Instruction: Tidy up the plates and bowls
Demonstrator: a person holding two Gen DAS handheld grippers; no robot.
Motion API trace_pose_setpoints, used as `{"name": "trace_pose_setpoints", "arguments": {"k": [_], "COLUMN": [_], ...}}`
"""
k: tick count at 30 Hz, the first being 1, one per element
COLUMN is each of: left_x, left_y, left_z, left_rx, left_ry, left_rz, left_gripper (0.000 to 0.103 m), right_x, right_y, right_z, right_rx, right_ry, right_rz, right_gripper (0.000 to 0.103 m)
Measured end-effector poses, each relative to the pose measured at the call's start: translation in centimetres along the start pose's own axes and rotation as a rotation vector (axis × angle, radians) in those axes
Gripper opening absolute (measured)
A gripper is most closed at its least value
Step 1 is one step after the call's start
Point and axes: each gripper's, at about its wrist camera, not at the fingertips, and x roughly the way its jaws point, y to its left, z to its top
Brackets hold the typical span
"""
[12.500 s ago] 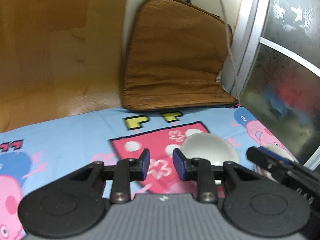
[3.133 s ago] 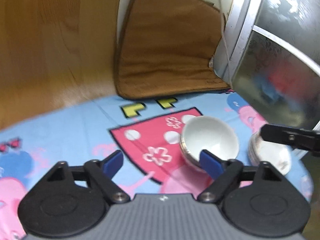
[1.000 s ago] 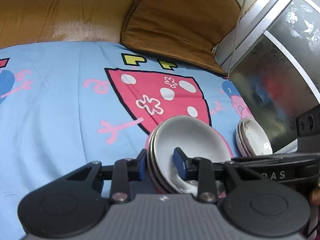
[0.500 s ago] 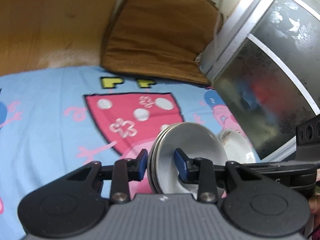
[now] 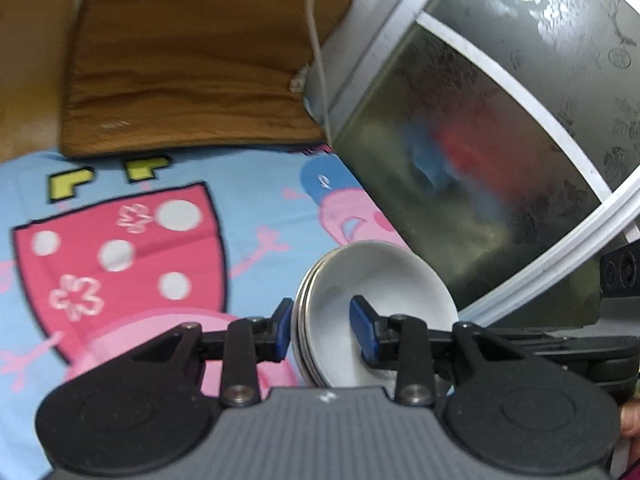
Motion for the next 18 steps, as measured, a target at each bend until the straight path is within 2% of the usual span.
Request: {"name": "trace_pose_setpoints", "arguments": {"k": [12,16,18], "left_x": [5.0,5.0,4.8], "left_y": [-1.1,-1.4,-1.5], "left_z": [0.3,0.4,0.5], "left_rx": [-0.005,0.022,0.027], "left_ry": [0.109,0.09,0.08], "left_rz": [-0.023,-0.003,-0.002], "left_gripper": [0.031,0.033,0.036], "right_x": [0.3,0.1,-0.3], "right_y": [-4.4,-4.4,-4.0], "right_z": [0.4,0.6,0.5], "right_rx": [0.072,0.045,0.014], "right_ry": [0.028,-0.014,-0.049], "right_rz": [-0.03,-0.053,-0.073], "right_gripper": [0.035,0.037,0.043]}}
